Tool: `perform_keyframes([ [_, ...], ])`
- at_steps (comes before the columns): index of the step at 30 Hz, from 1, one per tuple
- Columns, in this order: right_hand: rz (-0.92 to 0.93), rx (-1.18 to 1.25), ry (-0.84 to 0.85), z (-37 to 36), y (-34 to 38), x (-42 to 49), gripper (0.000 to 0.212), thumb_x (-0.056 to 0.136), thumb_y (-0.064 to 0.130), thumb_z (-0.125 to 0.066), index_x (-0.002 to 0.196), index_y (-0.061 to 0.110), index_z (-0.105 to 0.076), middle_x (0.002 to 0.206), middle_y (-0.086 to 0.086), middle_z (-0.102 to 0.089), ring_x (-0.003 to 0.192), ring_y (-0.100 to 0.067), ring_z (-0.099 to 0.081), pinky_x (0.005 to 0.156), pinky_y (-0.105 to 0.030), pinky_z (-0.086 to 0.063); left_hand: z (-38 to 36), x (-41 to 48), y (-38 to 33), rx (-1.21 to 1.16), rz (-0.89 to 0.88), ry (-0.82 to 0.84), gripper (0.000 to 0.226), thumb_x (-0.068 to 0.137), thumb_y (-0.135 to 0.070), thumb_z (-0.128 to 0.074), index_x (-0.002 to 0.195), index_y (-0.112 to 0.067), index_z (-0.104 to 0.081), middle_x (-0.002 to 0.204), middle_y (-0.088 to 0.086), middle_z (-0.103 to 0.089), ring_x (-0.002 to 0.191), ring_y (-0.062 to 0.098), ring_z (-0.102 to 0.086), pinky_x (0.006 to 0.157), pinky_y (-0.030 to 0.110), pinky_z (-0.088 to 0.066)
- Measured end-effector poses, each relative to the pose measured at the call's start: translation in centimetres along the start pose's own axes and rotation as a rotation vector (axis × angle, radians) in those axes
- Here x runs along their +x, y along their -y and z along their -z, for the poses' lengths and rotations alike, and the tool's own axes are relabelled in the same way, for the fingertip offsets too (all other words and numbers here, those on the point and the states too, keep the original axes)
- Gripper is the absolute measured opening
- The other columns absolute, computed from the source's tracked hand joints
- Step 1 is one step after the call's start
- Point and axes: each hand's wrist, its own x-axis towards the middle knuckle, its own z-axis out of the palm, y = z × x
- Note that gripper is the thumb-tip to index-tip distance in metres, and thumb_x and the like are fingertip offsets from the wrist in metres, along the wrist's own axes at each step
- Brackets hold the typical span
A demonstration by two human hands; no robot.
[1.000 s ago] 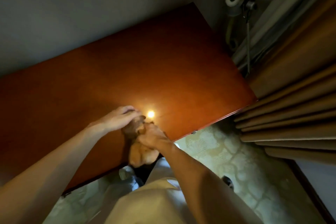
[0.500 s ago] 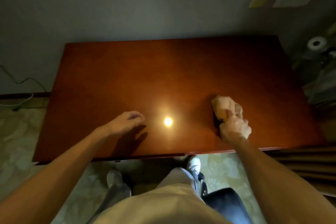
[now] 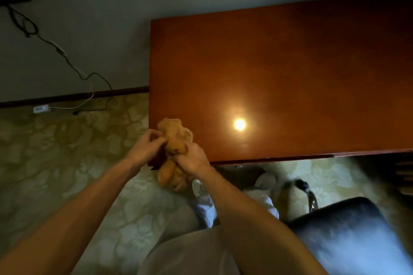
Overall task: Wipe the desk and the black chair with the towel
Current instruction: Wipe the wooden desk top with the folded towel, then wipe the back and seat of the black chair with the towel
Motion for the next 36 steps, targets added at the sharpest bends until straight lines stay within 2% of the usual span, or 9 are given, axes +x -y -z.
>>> perform_keyframes([
  [3,0.079,0.114,-0.158,0.2,0.0,-1.5,0.036,0.093,0.024,-0.06,0.129,0.03,-0.063,0.108,0.006,-0.066,0.104,-0.02,-0.065,0.083,-0.03,-0.049,2.2,0.0,0.3,-0.114,-0.047,-0.03,0.016,0.105,-0.027,-0.057,0.11,-0.017,-0.069,0.107,0.008,-0.071,0.099,0.021,-0.068,0.087,0.033,-0.053],
  [6,0.134,-0.102,-0.603,2.9,-2.2,-3.3,0.059,0.085,0.021,-0.065,0.142,0.035,-0.054,0.128,0.003,-0.062,0.113,-0.021,-0.06,0.091,-0.037,-0.054,2.9,0.1,1.1,-0.088,0.003,0.033,0.021,0.107,-0.03,-0.054,0.115,-0.015,-0.067,0.11,0.007,-0.073,0.104,0.022,-0.069,0.087,0.033,-0.053],
  [9,0.056,-0.277,-0.965,6.8,-3.6,-3.5,0.073,0.084,0.019,-0.07,0.151,0.034,-0.046,0.137,-0.004,-0.052,0.12,-0.028,-0.049,0.078,-0.036,-0.05,2.6,0.3,2.2,-0.065,0.03,0.074,0.022,0.106,-0.032,-0.056,0.114,-0.016,-0.068,0.113,0.007,-0.073,0.109,0.025,-0.069,0.099,0.041,-0.053],
  [13,-0.235,-0.545,-0.681,5.0,-3.7,-2.6,0.078,0.088,0.02,-0.065,0.156,0.039,-0.033,0.15,-0.005,-0.04,0.13,-0.032,-0.041,0.086,-0.045,-0.052,1.7,-0.5,2.9,-0.013,0.056,0.135,0.021,0.107,-0.031,-0.056,0.116,-0.016,-0.068,0.113,0.008,-0.074,0.107,0.024,-0.07,0.099,0.042,-0.052],
  [17,0.068,-0.799,-0.346,-1.8,-2.9,-2.5,0.064,0.09,0.028,-0.067,0.147,0.044,-0.044,0.146,-0.002,-0.042,0.133,-0.032,-0.036,0.104,-0.048,-0.037,2.3,-1.4,2.4,0.173,-0.046,0.245,0.023,0.108,-0.032,-0.052,0.119,-0.019,-0.066,0.115,0.003,-0.072,0.106,0.019,-0.069,0.093,0.035,-0.051],
  [20,0.023,-0.554,-0.157,-4.9,-1.3,-2.4,0.057,0.086,0.044,-0.066,0.14,0.052,-0.049,0.135,0.0,-0.052,0.119,-0.031,-0.047,0.097,-0.053,-0.039,3.5,-2.2,2.4,0.243,-0.122,0.261,0.021,0.106,-0.033,-0.056,0.118,-0.02,-0.066,0.111,0.006,-0.07,0.105,0.022,-0.068,0.083,0.031,-0.053],
  [24,0.016,0.066,-0.081,-5.5,-1.1,-6.7,0.052,0.094,0.006,-0.056,0.14,0.029,-0.061,0.13,-0.007,-0.066,0.118,-0.026,-0.059,0.101,-0.037,-0.052,4.7,-4.4,2.9,0.185,-0.193,0.195,0.02,0.106,-0.026,-0.056,0.113,-0.014,-0.07,0.105,0.01,-0.071,0.095,0.022,-0.066,0.078,0.031,-0.052],
  [33,-0.214,0.463,-0.764,-8.6,-13.2,-24.4,0.047,0.09,0.006,-0.057,0.132,0.026,-0.066,0.118,-0.003,-0.072,0.111,-0.021,-0.065,0.104,-0.039,-0.051,-3.2,-11.7,6.1,0.361,-0.25,0.48,0.025,0.108,-0.032,-0.052,0.12,-0.015,-0.067,0.116,0.008,-0.072,0.106,0.023,-0.068,0.103,0.043,-0.051],
  [36,-0.341,0.607,-0.93,-10.4,-17.2,-30.5,0.047,0.092,0.009,-0.056,0.132,0.031,-0.065,0.115,0.004,-0.07,0.108,-0.018,-0.064,0.105,-0.041,-0.051,-7.5,-15.0,6.5,0.425,-0.299,0.599,0.022,0.107,-0.029,-0.056,0.115,-0.013,-0.069,0.109,0.008,-0.072,0.094,0.019,-0.068,0.09,0.036,-0.051],
])
